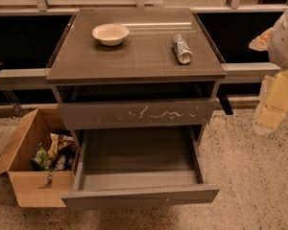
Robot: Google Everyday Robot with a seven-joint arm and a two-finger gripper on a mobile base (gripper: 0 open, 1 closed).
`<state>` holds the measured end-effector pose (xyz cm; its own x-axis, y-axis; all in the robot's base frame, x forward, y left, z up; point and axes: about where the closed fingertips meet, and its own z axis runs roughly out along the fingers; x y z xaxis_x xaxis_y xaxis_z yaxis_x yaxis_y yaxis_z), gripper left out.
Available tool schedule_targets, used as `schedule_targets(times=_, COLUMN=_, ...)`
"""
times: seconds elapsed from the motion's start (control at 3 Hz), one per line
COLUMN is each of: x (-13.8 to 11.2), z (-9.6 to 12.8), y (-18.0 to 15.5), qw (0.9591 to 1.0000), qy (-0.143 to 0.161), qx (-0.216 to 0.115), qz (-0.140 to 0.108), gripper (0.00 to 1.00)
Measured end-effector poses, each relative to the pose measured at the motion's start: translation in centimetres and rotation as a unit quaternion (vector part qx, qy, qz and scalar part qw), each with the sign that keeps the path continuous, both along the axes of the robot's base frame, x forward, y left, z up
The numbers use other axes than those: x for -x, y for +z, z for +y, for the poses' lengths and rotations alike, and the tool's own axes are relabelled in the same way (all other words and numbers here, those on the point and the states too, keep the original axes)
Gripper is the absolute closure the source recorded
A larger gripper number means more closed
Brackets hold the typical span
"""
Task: Place redbull can into middle drawer
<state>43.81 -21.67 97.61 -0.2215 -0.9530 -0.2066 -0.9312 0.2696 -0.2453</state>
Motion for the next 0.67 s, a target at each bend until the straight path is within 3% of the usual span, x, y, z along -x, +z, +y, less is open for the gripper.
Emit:
schedule_targets(times=0.33, x=-0.1, z=0.0, y=0.1, qw=1.0, qy=0.0, qx=0.0, qz=-0.002, gripper=0.0)
schedule_targets(times=0.67, x=-3.3, z=0.8, y=-0.4, qw=0.9996, qy=-0.014, qx=-0.022, qz=-0.014, gripper=0.0)
